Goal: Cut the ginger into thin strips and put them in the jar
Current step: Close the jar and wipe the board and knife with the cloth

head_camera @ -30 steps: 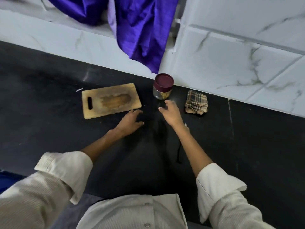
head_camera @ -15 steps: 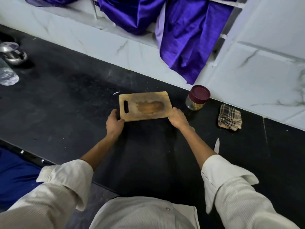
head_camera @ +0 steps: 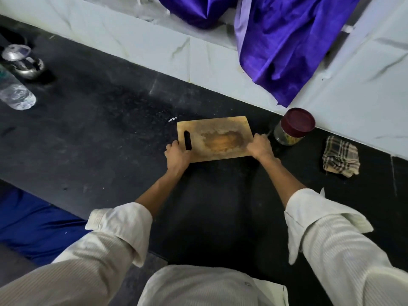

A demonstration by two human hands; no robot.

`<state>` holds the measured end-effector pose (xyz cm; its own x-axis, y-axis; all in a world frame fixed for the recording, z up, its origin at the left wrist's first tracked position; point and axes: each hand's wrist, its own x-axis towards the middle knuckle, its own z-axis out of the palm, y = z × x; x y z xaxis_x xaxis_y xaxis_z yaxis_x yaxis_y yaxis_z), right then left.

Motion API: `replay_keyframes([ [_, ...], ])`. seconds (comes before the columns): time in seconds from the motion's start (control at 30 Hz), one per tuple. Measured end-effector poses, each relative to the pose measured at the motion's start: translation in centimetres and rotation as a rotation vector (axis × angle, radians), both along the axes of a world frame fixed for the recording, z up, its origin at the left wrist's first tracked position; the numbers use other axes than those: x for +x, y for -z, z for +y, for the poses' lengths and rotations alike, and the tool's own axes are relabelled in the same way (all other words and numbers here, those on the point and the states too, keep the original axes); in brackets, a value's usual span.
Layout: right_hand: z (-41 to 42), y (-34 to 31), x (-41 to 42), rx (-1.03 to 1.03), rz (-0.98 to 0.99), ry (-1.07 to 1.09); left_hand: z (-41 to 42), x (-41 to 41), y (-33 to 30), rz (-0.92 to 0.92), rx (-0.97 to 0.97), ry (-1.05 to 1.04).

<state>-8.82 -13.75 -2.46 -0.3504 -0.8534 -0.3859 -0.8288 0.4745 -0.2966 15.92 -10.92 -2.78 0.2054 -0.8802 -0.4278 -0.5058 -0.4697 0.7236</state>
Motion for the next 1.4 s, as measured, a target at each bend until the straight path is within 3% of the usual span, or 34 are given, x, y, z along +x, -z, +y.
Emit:
replay_keyframes([
  [0.2,-1.2,0.6,-0.7,0.065,-0.194,0.127,-1.2,-0.7,-0.3,-0.107,0.074,-0.044],
  [0.33,-0.3,-0.1,-1.4,0.015,-0.265,0.124,-0.4,-0.4,-0.2,-0.137,0.022,-0.016],
  [0.5,6.5,-0.7,-2.4,-0.044,-0.391,0.214,1.8,-0.6,-0.1,-0.112,-0.138,0.032],
  [0.67,15.0,0.0,-4.9,-0.09,-0.487,0.361,4.3,-3.7,-0.3,-0.107,-0.235,0.209],
  [0.9,21.4,-0.6,-8.5,-0.171,-0.511,0.568,6.6,-8.5,0.4,-0.051,-0.215,0.401],
  [1.4,20.3,0.1,-11.4,-0.123,-0.466,0.525,5.7,-11.5,0.4,-0.065,-0.164,0.466],
])
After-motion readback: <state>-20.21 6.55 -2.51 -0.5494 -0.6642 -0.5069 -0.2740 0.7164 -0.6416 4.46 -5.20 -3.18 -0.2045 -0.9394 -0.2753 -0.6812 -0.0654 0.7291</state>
